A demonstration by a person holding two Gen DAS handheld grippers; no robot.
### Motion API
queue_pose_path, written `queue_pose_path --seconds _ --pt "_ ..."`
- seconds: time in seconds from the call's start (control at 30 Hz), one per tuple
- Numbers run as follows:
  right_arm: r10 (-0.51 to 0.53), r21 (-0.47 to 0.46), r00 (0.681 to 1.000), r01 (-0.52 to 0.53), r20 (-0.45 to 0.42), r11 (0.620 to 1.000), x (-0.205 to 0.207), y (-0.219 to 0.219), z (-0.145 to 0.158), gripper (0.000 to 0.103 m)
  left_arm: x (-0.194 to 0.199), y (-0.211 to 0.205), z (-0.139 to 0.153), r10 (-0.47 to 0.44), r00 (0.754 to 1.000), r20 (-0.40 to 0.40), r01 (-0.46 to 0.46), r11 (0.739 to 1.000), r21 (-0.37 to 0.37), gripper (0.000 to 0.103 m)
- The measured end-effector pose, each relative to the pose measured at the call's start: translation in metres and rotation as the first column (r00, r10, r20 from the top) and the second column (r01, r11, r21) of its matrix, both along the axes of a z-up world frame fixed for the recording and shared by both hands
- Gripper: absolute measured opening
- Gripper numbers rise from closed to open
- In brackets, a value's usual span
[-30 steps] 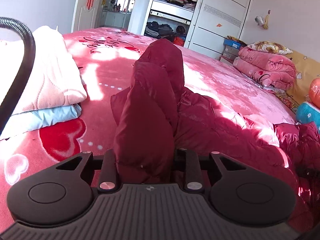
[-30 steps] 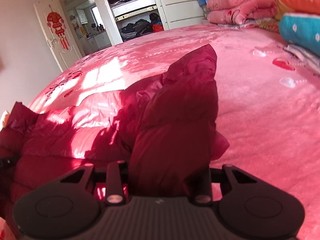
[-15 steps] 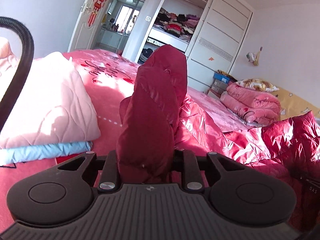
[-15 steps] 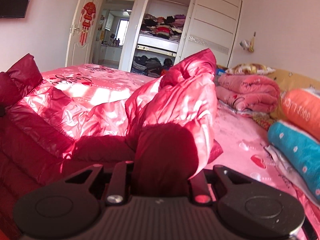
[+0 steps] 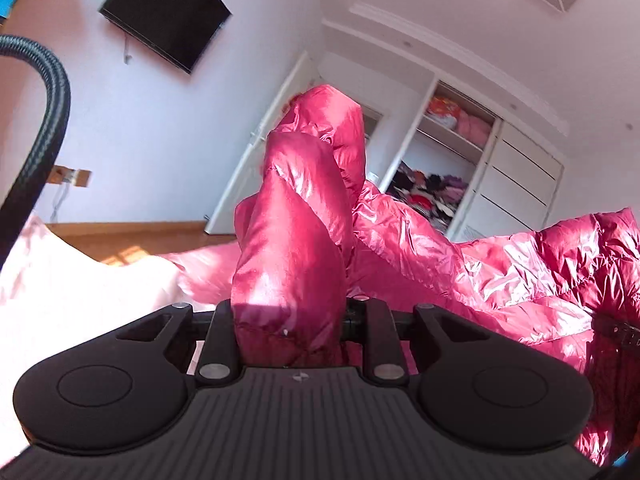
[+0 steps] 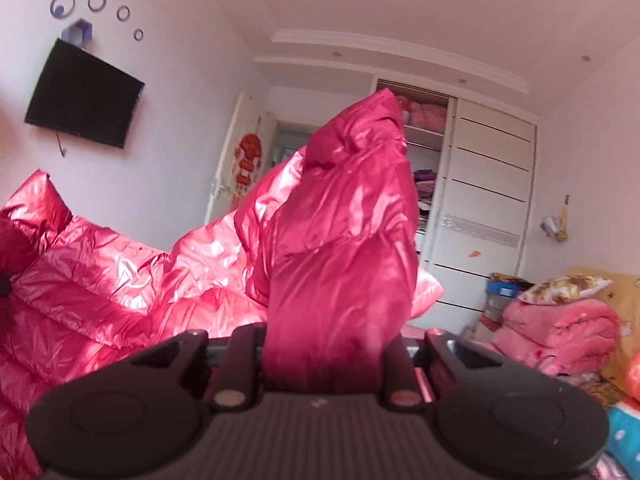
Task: Fold large clothes
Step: 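Carry the lifted jacket with both grippers to the stack of folded clothes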
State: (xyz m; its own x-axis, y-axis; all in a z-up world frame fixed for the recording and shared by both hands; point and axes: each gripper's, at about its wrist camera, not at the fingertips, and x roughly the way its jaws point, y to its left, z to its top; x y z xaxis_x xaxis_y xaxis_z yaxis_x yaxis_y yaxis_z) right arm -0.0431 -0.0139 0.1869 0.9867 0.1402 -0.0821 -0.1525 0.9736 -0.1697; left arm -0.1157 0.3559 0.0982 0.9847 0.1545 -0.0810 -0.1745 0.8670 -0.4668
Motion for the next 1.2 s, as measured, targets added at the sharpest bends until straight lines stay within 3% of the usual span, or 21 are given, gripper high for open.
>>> queue_pose_path --seconds 0.17,0.33,0.47,0.7,0.9,0.97,1.07,1.13,1.2 --pt "0.188 0.081 0.982 -0.187 -0.010 0.979 0.061 0.068 0.022 0.019 -0.027 0.051 -0.004 0.213 0.977 0.012 -0.213 0.977 -0.004 0.027" --pt "0.318 0.125 0.946 -0.309 -0.064 0.943 0.111 0.158 0.014 0.019 -0.036 0.094 -0.024 0.357 0.933 -0.041 -0.358 0.933 -0.036 0.027" --pt "0.369 0.142 0.915 -0.348 -0.164 0.927 0.137 0.224 -0.016 0.020 -0.029 0.112 -0.042 0.406 0.908 -0.106 -0.413 0.909 -0.060 0.027" --pt "0.345 0.168 0.874 -0.304 -0.342 0.938 0.195 0.265 -0.075 0.022 -0.013 0.126 -0.070 0.396 0.898 -0.193 -0.417 0.905 -0.082 0.036" --pt "0.317 0.138 0.857 -0.285 -0.407 0.948 0.205 0.269 -0.102 0.040 -0.024 0.138 -0.060 0.406 0.887 -0.219 -0.433 0.897 -0.088 0.054" --pt "0.298 0.134 0.863 -0.266 -0.409 0.955 0.203 0.269 -0.105 0.059 -0.024 0.136 -0.048 0.419 0.881 -0.218 -0.443 0.893 -0.075 0.059" --pt "0.282 0.163 0.863 -0.235 -0.419 0.958 0.200 0.261 -0.105 0.076 -0.023 0.130 -0.036 0.452 0.866 -0.214 -0.468 0.883 -0.028 0.075" --pt "0.260 0.178 0.871 -0.203 -0.416 0.963 0.193 0.256 -0.104 0.084 -0.027 0.120 -0.028 0.480 0.856 -0.193 -0.483 0.875 0.030 0.091" --pt "0.230 0.185 0.891 -0.169 -0.390 0.968 0.184 0.246 -0.096 0.093 -0.031 0.108 -0.016 0.501 0.850 -0.163 -0.491 0.866 0.097 0.098"
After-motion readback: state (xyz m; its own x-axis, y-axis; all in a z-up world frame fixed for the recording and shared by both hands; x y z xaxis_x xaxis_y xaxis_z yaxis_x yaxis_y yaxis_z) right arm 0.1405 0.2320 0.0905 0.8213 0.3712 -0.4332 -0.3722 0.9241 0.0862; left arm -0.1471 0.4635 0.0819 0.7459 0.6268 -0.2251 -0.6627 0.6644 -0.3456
